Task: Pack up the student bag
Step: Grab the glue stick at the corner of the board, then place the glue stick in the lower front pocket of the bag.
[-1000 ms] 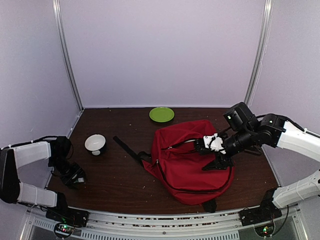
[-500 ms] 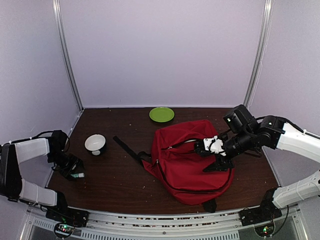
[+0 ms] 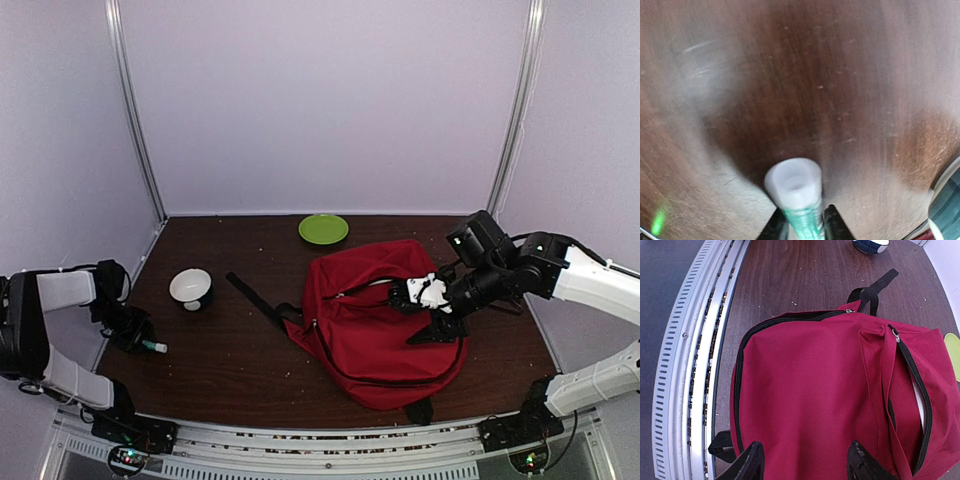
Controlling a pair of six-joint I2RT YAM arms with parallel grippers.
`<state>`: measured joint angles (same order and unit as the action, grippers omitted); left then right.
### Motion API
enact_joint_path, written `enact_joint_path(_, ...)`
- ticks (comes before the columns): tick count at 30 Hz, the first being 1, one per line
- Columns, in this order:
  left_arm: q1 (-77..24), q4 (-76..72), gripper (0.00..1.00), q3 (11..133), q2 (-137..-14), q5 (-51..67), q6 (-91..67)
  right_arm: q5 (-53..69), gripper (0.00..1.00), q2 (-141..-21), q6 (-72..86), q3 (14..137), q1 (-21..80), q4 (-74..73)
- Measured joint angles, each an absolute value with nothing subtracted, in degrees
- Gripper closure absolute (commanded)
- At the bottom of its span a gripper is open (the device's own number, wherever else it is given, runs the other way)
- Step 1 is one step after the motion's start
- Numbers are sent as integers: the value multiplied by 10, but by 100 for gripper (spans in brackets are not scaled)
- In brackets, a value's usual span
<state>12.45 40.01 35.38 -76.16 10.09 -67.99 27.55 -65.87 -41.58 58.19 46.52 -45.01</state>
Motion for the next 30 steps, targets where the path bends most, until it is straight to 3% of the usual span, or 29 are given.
enact_joint_path(2,124,398,89,361,-771,103,-675,275,43,-659,-416,582,465,-450)
enact_joint_path(7,118,404,100,373,-768,99,-662,274,44,-659,-416,582,463,-452)
enact_joint_path(18,-50,469,100,551,-666,35,-601,308,44,-689,-406,663,333,-485)
enact_joint_path(25,-242,435,100,683,-721,-4,-489,311,44,-712,-360,688,258,-460)
enact_joint_path(30,-394,357,100,794,-826,6,-346,315,44,-734,-326,677,207,-421)
